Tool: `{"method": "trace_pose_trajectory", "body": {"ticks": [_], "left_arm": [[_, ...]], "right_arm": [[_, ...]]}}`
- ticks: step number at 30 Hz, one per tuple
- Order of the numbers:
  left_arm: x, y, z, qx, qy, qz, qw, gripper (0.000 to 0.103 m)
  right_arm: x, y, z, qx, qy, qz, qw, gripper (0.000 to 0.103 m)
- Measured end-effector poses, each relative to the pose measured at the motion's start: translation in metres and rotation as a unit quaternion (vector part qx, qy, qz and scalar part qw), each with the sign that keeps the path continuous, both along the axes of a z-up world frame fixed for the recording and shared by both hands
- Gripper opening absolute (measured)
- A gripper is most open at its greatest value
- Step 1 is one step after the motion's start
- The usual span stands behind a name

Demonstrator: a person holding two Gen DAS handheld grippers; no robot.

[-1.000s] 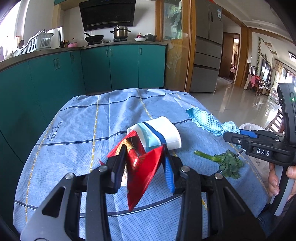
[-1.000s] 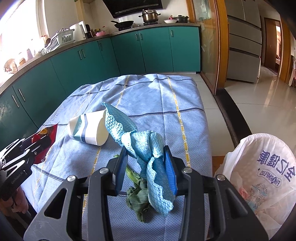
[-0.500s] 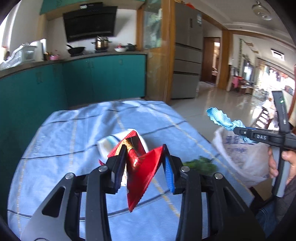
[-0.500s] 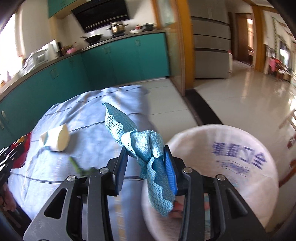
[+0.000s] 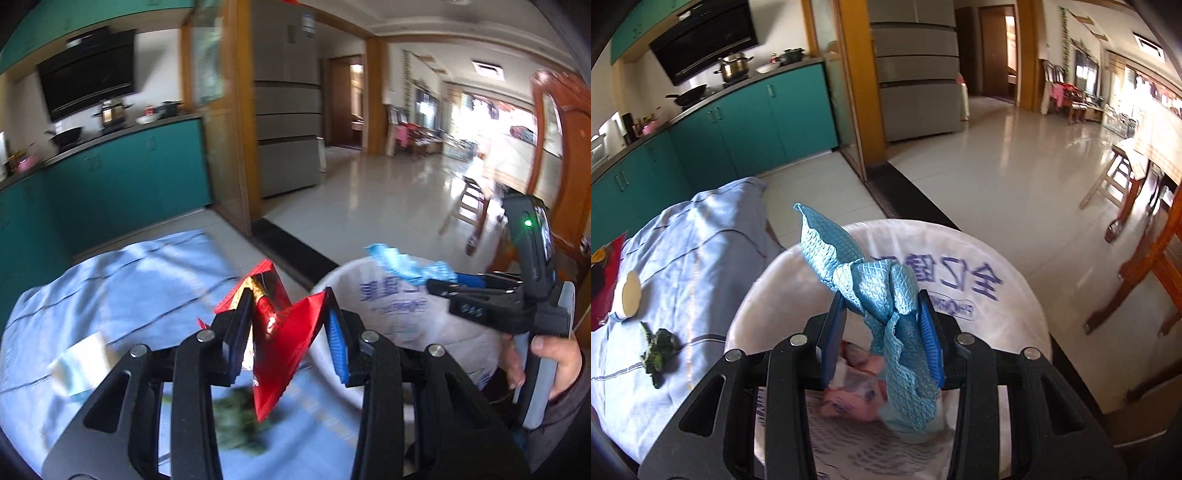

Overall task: Collect trash
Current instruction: 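Carry the red wrapper and blue cloth over the bin and open both grippers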

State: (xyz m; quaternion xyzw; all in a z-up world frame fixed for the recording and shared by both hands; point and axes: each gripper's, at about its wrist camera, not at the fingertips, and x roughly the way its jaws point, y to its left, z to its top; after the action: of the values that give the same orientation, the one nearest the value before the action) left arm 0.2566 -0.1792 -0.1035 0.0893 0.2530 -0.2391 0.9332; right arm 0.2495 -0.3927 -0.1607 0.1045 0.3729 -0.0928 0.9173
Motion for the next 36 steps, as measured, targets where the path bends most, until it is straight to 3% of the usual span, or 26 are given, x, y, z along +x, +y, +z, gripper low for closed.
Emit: {"method": "trace_pose_trajectory", "body": {"ticks": [9, 10, 11, 16, 19, 22, 25, 27, 30, 33, 36], "left_arm": [[0.011, -0.079, -0.038, 0.029, 0.043, -0.058, 0.997, 0.04], [0.013, -0.085, -0.043, 0.034, 0.05, -0.06, 0.9963, 0.049], [0.015, -0.089, -0.047, 0.038, 0.056, -0.061, 0.9959, 0.064], [0.017, -0.077, -0.048, 0.033, 0.055, -0.045, 0.9969, 0.077], [0.017, -0.054, -0.039, 0.044, 0.039, -0.023, 0.998, 0.081], [0.019, -0.017, -0.029, 0.083, 0.003, 0.011, 0.9965, 0.085], [0.031, 0.033, -0.023, 0.136, -0.022, 0.065, 0.9883, 0.087], [0.045, 0.077, -0.023, 0.156, -0.017, 0.118, 0.9805, 0.088], [0.061, 0.13, -0.028, 0.14, 0.025, 0.175, 0.9744, 0.089], [0.075, 0.182, -0.04, 0.075, 0.092, 0.236, 0.9644, 0.089], [0.081, 0.205, -0.045, 0.045, 0.132, 0.248, 0.9587, 0.089]], "right_arm": [[-0.009, -0.027, -0.006, 0.012, 0.017, -0.023, 1.0, 0.039], [-0.009, -0.029, -0.008, 0.015, 0.022, -0.024, 0.999, 0.04], [-0.008, -0.03, -0.009, 0.017, 0.027, -0.024, 0.999, 0.041], [-0.007, -0.033, -0.011, 0.017, 0.036, -0.038, 0.998, 0.052], [-0.008, -0.035, -0.008, 0.032, 0.026, -0.048, 0.998, 0.063], [-0.006, -0.029, -0.001, 0.059, 0.012, -0.037, 0.998, 0.065], [0.007, 0.003, 0.01, 0.077, 0.002, 0.014, 0.997, 0.065], [0.015, 0.033, 0.015, 0.07, 0.001, 0.059, 0.996, 0.065], [0.028, 0.106, 0.018, 0.03, 0.007, 0.159, 0.987, 0.065], [0.028, 0.17, 0.013, -0.015, 0.011, 0.243, 0.97, 0.065], [0.027, 0.217, 0.002, -0.046, 0.024, 0.295, 0.954, 0.065]]}}
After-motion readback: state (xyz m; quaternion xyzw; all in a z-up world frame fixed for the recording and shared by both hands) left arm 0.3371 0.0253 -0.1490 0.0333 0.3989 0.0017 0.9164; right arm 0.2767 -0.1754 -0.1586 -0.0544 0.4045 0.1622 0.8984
